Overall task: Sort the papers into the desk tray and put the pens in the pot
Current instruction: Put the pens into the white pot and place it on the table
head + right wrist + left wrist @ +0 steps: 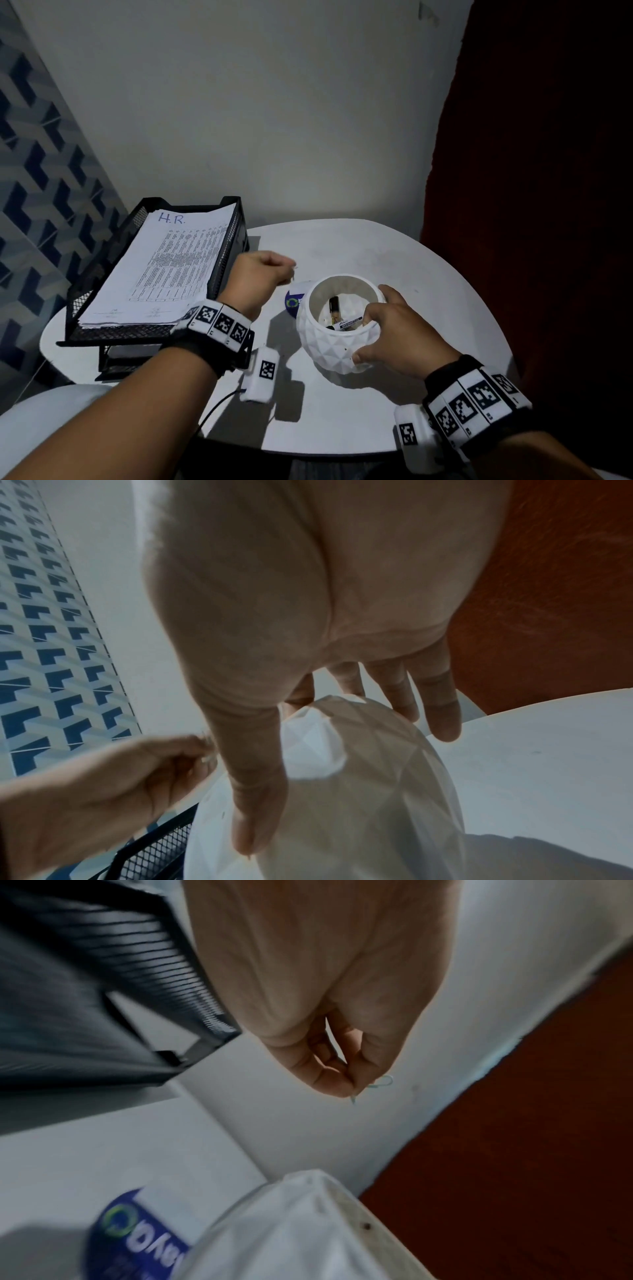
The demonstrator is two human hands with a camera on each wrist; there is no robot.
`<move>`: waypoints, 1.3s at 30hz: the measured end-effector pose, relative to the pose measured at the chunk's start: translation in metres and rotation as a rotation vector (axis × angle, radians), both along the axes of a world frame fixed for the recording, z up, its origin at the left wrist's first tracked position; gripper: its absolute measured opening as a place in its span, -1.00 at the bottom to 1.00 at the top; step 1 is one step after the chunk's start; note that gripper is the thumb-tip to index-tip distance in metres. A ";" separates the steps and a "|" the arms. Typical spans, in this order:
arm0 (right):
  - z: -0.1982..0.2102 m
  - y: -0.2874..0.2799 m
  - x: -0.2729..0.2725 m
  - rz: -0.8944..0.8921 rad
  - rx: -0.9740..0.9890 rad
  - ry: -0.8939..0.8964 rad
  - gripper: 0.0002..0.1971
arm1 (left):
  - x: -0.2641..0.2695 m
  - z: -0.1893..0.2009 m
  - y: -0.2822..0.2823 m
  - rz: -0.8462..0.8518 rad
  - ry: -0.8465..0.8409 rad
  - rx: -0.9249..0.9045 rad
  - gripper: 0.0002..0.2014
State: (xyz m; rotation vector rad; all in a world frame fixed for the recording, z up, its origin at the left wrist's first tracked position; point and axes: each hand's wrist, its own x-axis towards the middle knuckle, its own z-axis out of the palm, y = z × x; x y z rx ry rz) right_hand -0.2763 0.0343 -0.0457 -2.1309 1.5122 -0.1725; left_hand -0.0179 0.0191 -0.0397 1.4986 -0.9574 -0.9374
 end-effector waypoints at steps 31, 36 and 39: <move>-0.005 0.003 -0.004 0.007 -0.023 -0.017 -0.48 | -0.025 -0.138 0.060 -0.313 -1.220 0.741 -0.57; -0.007 0.001 0.002 0.007 -0.006 -0.020 -0.46 | -0.013 -0.140 0.051 -0.429 -1.115 0.589 -0.78; -0.007 0.003 0.003 0.005 0.009 -0.011 -0.47 | -0.007 -0.135 0.049 -0.447 -1.116 0.574 -0.79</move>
